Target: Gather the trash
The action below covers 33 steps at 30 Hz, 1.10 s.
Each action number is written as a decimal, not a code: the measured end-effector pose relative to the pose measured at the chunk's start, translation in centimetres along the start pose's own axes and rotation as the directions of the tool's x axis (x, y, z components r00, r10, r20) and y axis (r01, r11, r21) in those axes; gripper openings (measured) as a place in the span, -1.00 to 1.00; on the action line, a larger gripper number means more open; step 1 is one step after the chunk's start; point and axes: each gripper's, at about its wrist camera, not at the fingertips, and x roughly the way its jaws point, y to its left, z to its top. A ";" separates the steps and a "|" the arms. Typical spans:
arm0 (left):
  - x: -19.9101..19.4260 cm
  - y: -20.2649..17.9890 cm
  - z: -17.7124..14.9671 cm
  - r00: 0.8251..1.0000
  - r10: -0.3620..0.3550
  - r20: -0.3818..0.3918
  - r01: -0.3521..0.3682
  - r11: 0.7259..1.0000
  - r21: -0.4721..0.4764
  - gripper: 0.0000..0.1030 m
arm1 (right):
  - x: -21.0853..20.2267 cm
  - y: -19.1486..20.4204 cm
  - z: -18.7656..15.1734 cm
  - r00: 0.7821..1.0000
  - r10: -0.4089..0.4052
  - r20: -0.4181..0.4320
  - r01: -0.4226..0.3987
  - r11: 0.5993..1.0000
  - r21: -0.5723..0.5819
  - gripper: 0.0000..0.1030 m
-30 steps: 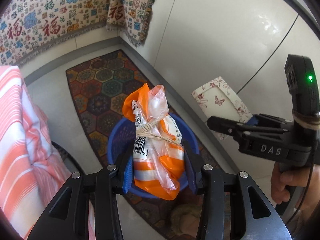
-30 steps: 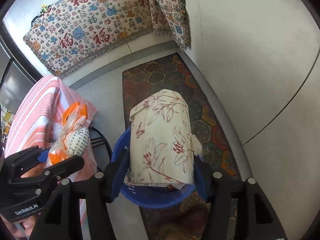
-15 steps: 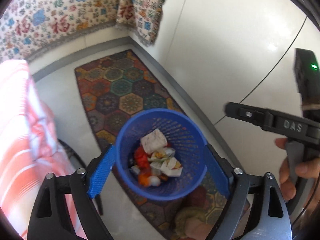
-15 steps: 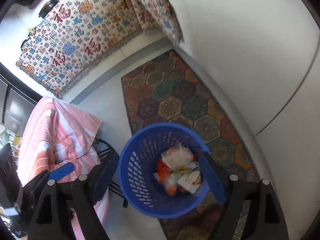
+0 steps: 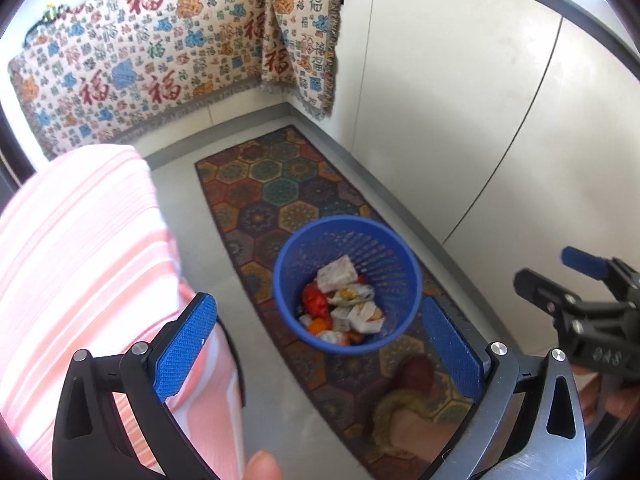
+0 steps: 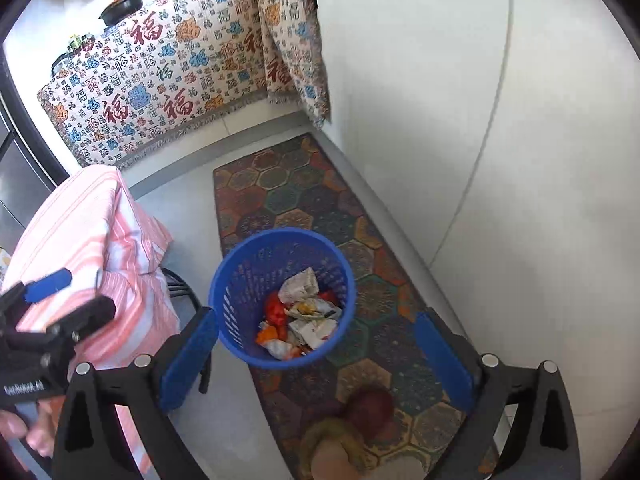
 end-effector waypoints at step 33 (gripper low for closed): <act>-4.5 -1.0 -1.6 0.998 0.064 0.008 -0.064 0.997 -0.031 0.99 | -5.8 3.2 -3.5 0.999 -0.012 0.031 0.015 0.994 -0.107 0.95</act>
